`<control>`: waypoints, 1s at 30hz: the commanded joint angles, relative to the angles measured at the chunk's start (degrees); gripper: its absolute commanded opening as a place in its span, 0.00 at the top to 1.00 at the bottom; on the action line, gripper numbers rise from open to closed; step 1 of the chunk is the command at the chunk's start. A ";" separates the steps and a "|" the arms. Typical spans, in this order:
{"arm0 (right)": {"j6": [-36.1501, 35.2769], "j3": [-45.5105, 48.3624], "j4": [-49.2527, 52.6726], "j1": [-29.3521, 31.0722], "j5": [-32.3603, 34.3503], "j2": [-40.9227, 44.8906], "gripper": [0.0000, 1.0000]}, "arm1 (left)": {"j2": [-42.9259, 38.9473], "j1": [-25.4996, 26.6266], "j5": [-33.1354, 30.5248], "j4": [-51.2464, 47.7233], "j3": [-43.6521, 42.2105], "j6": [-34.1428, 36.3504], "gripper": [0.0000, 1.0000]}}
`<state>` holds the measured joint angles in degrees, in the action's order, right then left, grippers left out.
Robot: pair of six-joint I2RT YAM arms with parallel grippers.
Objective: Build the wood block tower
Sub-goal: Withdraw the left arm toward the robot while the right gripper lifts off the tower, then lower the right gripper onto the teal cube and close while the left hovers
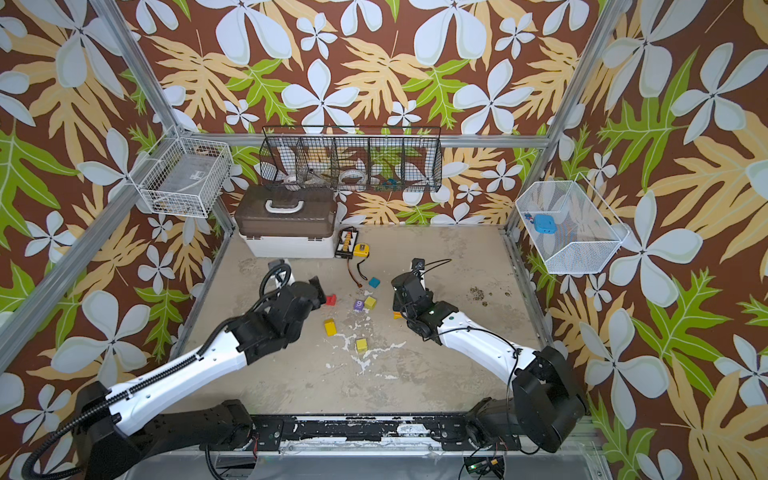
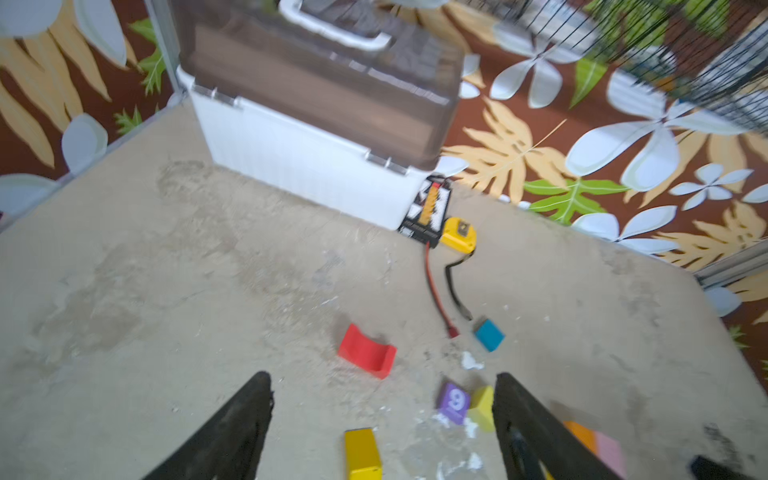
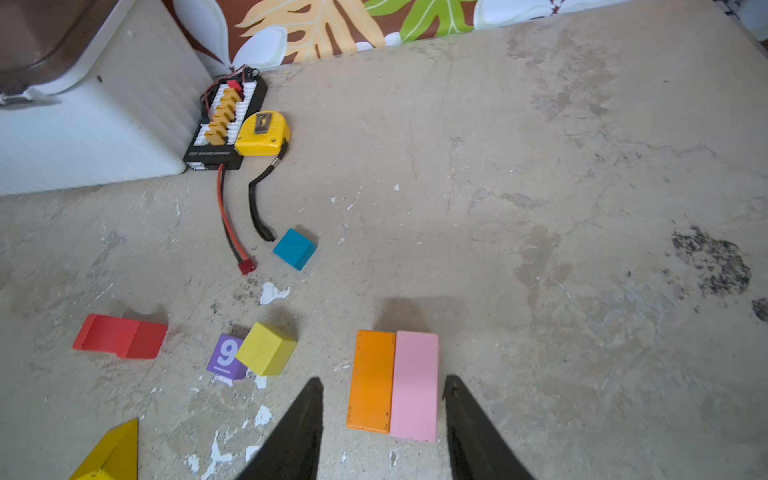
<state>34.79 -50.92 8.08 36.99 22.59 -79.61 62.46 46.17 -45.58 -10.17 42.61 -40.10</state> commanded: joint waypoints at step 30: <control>-5.56 -45.08 21.18 1.85 -5.97 -43.68 0.36 | -3.74 -0.48 0.79 33.49 -14.30 7.81 0.09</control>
<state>28.49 -92.55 23.88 39.90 15.46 -121.49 59.00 45.82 -44.53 22.11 28.58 -32.75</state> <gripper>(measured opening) 0.638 0.907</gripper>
